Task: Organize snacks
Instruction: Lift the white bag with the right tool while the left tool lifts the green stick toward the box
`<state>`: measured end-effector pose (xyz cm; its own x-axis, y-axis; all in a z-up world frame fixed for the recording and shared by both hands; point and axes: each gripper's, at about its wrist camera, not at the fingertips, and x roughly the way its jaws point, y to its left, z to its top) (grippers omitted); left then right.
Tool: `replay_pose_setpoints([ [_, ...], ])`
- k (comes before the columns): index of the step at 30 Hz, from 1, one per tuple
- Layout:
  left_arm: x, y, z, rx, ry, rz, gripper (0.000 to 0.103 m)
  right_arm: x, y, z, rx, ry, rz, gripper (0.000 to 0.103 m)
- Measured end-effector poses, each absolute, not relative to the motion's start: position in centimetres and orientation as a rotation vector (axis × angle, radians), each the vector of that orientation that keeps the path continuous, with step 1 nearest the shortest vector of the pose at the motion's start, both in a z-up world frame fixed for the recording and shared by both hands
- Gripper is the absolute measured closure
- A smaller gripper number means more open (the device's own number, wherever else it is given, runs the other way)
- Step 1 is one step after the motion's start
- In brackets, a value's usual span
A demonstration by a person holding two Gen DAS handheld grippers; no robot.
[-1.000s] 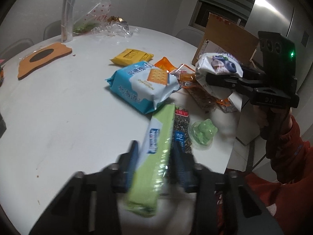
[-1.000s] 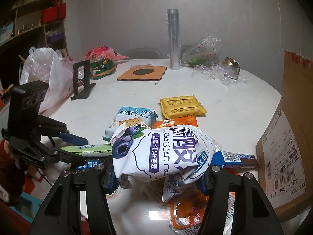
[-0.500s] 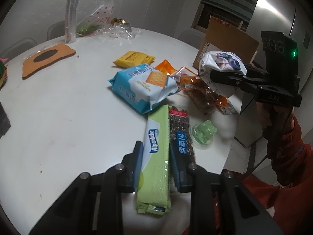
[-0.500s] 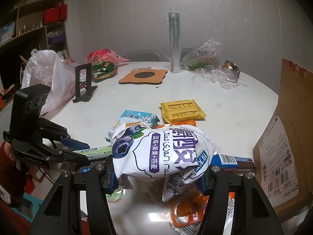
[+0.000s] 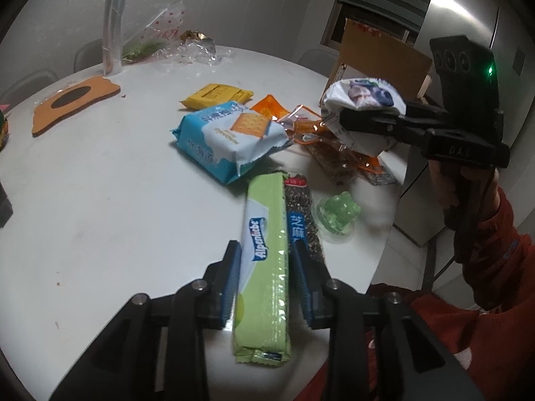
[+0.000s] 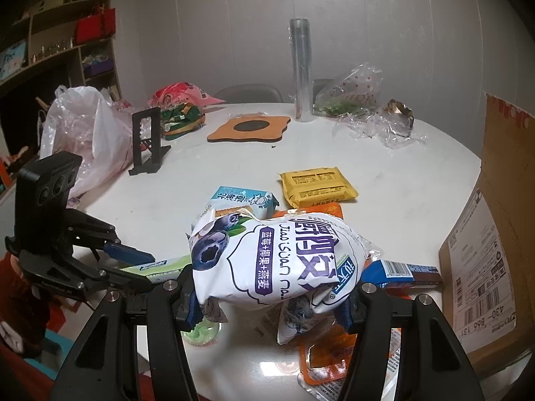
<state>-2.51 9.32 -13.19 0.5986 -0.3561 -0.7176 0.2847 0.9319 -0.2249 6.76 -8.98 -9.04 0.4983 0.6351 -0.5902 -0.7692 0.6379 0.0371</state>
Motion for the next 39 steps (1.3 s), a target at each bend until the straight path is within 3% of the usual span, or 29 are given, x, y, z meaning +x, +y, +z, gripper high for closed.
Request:
replay_pose_setpoints([
  [6, -2.3, 9.7, -13.3, -0.129, 0.847, -0.387, 0.07, 6.8, -9.1, -9.0, -0.237, 0.61, 0.867, 0.047],
  [7, -2.2, 9.8, -13.3, -0.137, 0.848, -0.387, 0.071, 6.8, -9.1, -9.0, -0.236, 0.61, 0.867, 0.047],
  [8, -2.1, 9.8, -13.4, -0.13, 0.849, -0.378, 0.079, 6.8, -9.1, -9.0, -0.235, 0.61, 0.867, 0.047],
  [24, -4.4, 10.9, -13.5, 0.057, 0.839, -0.11, 0.078, 7.0, -9.0, -9.1, -0.224, 0.614, 0.869, 0.047],
  [28, -4.3, 10.9, -13.7, 0.066, 0.827, -0.075, 0.065, 7.1, -8.8, -9.1, -0.218, 0.617, 0.875, 0.047],
  [31, -4.5, 11.1, -13.9, 0.05, 0.809, -0.075, 0.064, 7.0, -8.6, -9.0, -0.223, 0.611, 0.88, 0.047],
  [34, -4.4, 11.0, -13.9, 0.04, 0.795, -0.082, 0.079, 6.9, -8.6, -9.0, -0.226, 0.61, 0.88, 0.047],
  [39, -4.2, 10.5, -13.9, 0.05, 0.793, -0.066, 0.08, 6.9, -8.7, -8.9, -0.226, 0.611, 0.874, 0.047],
])
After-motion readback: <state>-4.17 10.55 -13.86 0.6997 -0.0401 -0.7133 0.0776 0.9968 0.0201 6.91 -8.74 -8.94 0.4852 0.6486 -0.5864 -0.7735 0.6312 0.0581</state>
